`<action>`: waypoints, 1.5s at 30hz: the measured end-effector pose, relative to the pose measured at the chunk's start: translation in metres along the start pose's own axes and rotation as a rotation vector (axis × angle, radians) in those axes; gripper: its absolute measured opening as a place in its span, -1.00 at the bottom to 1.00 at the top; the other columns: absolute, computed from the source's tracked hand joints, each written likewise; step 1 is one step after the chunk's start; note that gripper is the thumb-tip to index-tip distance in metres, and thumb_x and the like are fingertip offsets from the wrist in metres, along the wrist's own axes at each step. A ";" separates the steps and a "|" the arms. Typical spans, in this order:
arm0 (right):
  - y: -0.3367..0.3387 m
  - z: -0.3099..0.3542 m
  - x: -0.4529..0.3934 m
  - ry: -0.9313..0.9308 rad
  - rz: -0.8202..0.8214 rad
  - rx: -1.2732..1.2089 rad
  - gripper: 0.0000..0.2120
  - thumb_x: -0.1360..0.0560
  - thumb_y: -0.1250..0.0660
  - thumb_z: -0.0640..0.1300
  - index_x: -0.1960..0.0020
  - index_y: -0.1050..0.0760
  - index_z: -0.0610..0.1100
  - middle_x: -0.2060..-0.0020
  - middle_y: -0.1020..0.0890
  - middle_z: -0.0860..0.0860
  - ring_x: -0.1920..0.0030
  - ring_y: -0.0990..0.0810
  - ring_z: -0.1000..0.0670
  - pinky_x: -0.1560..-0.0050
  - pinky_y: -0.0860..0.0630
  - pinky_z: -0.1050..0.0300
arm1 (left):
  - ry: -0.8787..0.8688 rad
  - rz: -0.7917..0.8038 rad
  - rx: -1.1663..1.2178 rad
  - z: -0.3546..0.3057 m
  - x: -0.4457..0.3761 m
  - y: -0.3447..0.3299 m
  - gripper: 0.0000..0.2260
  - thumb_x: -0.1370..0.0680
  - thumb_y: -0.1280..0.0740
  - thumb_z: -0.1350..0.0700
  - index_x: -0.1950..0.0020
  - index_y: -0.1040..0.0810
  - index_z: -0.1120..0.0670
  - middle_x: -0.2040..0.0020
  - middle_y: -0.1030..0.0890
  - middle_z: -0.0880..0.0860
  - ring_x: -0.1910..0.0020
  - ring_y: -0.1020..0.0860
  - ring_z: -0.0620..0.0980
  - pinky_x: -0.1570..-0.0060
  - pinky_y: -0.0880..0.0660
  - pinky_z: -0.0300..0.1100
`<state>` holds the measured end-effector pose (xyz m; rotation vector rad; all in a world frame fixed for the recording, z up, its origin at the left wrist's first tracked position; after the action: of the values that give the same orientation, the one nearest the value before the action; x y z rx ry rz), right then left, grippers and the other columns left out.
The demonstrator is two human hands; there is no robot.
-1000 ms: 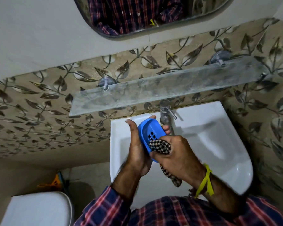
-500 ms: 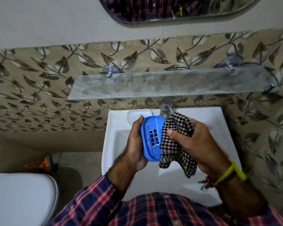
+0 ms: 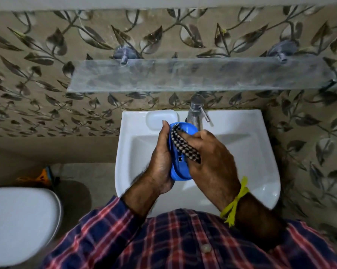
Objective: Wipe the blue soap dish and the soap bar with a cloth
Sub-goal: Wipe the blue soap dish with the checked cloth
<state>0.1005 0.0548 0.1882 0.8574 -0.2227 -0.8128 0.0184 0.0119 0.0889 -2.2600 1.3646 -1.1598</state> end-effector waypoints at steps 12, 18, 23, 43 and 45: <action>0.007 0.016 -0.011 0.161 0.032 0.340 -0.44 -0.42 -0.28 -0.19 -0.42 -0.43 0.02 -0.10 -0.61 -0.09 0.04 -0.64 -0.25 0.16 -0.58 -0.05 | 0.033 0.046 0.022 -0.004 -0.002 -0.004 -0.29 -0.59 0.05 -0.43 -0.08 -0.75 -0.02 -0.07 -0.74 0.13 -0.04 -0.71 0.09 0.01 -0.67 0.00; -0.002 0.021 -0.002 0.226 0.076 0.384 -0.43 -0.37 -0.41 -0.19 -0.37 -0.50 0.01 0.00 -0.63 -0.07 0.18 -0.65 -0.23 0.29 -0.59 -0.02 | 0.026 0.056 0.066 -0.013 -0.005 0.001 -0.31 -0.59 0.03 -0.42 -0.22 -0.69 0.01 -0.07 -0.70 0.13 -0.04 -0.66 0.09 -0.13 -0.59 -0.01; -0.009 0.024 -0.009 0.279 0.094 0.379 -0.45 -0.39 -0.39 -0.21 -0.38 -0.49 -0.02 -0.01 -0.62 -0.09 0.17 -0.65 -0.24 0.26 -0.59 -0.04 | 0.024 0.067 0.055 -0.017 -0.010 0.000 -0.32 -0.59 0.02 -0.41 -0.17 -0.70 0.02 0.00 -0.71 0.11 0.03 -0.68 0.07 -0.04 -0.61 -0.05; -0.036 -0.011 -0.018 0.205 0.073 0.351 -0.42 -0.33 -0.40 -0.25 -0.33 -0.53 0.05 -0.01 -0.63 -0.09 0.14 -0.64 -0.28 0.24 -0.61 -0.07 | 0.041 -0.014 -0.010 -0.006 -0.039 0.018 -0.24 -0.51 -0.07 -0.49 -0.19 -0.69 0.10 -0.17 -0.66 0.18 -0.17 -0.62 0.15 -0.35 -0.46 0.07; -0.041 -0.004 -0.014 0.272 0.075 0.383 -0.44 -0.29 -0.43 -0.27 -0.28 -0.57 0.00 0.04 -0.65 -0.11 0.25 -0.64 -0.27 0.34 -0.60 -0.04 | 0.022 0.015 -0.003 -0.013 -0.039 0.017 -0.24 -0.52 -0.06 -0.49 -0.17 -0.70 0.10 -0.20 -0.64 0.21 -0.14 -0.62 0.16 -0.39 -0.41 0.11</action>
<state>0.0702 0.0517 0.1573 1.3009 -0.1711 -0.5821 -0.0116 0.0379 0.0679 -2.2416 1.3898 -1.1816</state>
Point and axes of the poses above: each hand's wrist, its own x-axis away from the middle knuckle, its own y-axis out of the back of the hand, z = x × y, the point moved 7 cm from there along -x, towards the middle knuckle
